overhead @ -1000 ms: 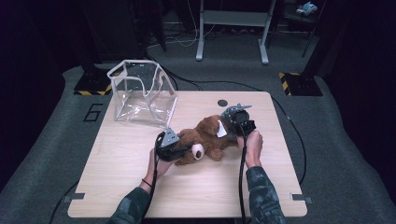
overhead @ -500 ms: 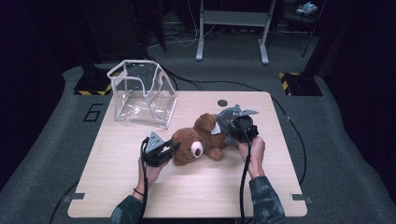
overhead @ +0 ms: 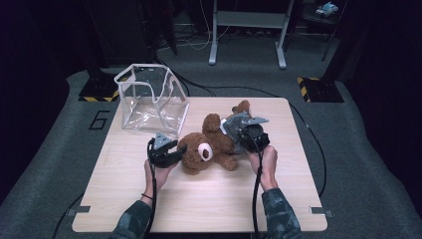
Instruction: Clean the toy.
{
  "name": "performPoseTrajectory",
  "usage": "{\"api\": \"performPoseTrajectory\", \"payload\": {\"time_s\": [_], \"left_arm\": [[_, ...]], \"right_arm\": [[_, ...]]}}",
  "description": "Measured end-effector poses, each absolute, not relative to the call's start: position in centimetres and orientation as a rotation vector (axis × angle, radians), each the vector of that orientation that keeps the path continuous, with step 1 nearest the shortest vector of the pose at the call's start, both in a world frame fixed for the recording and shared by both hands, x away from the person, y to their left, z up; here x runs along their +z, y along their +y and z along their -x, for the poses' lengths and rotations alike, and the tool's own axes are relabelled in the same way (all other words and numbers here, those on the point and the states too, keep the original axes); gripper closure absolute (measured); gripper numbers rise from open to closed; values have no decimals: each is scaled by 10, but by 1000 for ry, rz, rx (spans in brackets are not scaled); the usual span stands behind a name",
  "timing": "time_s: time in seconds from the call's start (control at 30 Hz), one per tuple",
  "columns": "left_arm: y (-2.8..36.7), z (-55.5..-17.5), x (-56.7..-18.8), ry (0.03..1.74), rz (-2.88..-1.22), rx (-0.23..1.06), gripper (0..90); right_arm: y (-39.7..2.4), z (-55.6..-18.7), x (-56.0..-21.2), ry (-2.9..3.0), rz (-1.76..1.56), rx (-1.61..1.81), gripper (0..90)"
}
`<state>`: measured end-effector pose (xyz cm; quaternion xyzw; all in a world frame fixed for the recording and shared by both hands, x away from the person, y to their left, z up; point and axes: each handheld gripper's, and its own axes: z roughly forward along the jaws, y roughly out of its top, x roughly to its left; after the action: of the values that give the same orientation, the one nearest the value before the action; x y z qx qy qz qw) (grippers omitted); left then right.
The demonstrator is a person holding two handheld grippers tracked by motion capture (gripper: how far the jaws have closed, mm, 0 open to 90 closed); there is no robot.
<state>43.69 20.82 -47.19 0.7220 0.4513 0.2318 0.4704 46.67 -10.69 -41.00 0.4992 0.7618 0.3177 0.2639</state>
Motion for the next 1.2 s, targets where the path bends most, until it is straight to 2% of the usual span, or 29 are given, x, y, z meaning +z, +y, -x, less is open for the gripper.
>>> {"api": "performPoseTrajectory", "payload": {"time_s": [0.13,0.27,0.37,0.57,0.73,0.77,0.87,0.9,1.0,1.2], "left_arm": [[205,-413,-468,1168,-1693,611,315],[184,-394,-463,1130,-1660,669,289],[147,-386,-457,1055,-1709,695,276],[101,-398,-466,1074,-1784,780,263],[88,-415,-472,1112,-1836,902,263],[86,-421,-476,1124,-1856,957,292],[89,-426,-480,1129,-1866,963,349],[95,-430,-480,1132,-1860,933,416],[100,-434,-480,1127,-1861,897,500],[122,-440,-481,997,-1874,740,586]], "right_arm": [[-120,-468,-415,2041,-1410,863,755],[-127,-465,-415,2021,-1412,871,755],[-131,-464,-416,2019,-1436,891,755],[-138,-457,-412,2011,-1435,935,754],[-150,-455,-410,1988,-1460,957,754],[-152,-454,-411,1985,-1467,964,754],[-157,-454,-412,1982,-1473,964,754],[-162,-453,-414,1976,-1489,967,753],[-165,-452,-416,1978,-1489,961,754],[-170,-450,-414,1969,-1499,961,754]]}}
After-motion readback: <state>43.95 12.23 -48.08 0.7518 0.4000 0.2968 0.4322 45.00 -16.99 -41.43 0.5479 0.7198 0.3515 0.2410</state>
